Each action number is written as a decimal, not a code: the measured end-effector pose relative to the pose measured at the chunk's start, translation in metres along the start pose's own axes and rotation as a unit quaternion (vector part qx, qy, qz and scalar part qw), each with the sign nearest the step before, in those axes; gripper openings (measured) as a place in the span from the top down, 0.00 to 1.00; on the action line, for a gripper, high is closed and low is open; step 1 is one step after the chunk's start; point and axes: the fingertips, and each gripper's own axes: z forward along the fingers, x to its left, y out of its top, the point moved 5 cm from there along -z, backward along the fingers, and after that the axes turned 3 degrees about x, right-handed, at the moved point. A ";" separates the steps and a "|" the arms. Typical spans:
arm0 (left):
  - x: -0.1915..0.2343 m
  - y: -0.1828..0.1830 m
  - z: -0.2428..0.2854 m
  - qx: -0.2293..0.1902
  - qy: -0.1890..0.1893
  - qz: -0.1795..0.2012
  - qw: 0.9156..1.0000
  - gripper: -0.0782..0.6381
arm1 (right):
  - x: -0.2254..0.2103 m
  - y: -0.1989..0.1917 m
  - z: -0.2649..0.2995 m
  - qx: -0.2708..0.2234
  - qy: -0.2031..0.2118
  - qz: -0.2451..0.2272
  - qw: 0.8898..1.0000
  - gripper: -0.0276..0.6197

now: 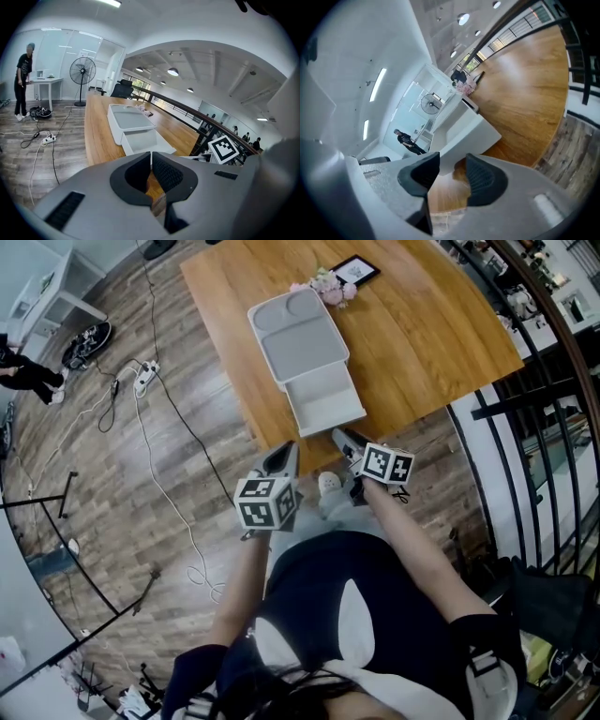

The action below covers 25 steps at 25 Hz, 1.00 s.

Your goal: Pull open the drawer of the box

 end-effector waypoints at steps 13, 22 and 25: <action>-0.020 0.029 -0.015 -0.019 -0.028 0.041 0.999 0.85 | 0.083 0.022 -0.029 -0.053 -0.019 -0.275 0.960 0.96; -0.029 0.039 -0.021 -0.024 -0.044 0.070 0.996 0.85 | 0.116 0.027 -0.034 -0.069 -0.028 -0.313 0.947 0.96; -0.033 0.041 -0.020 -0.026 -0.047 0.084 0.995 0.85 | 0.121 0.028 -0.040 -0.071 -0.031 -0.321 0.944 0.96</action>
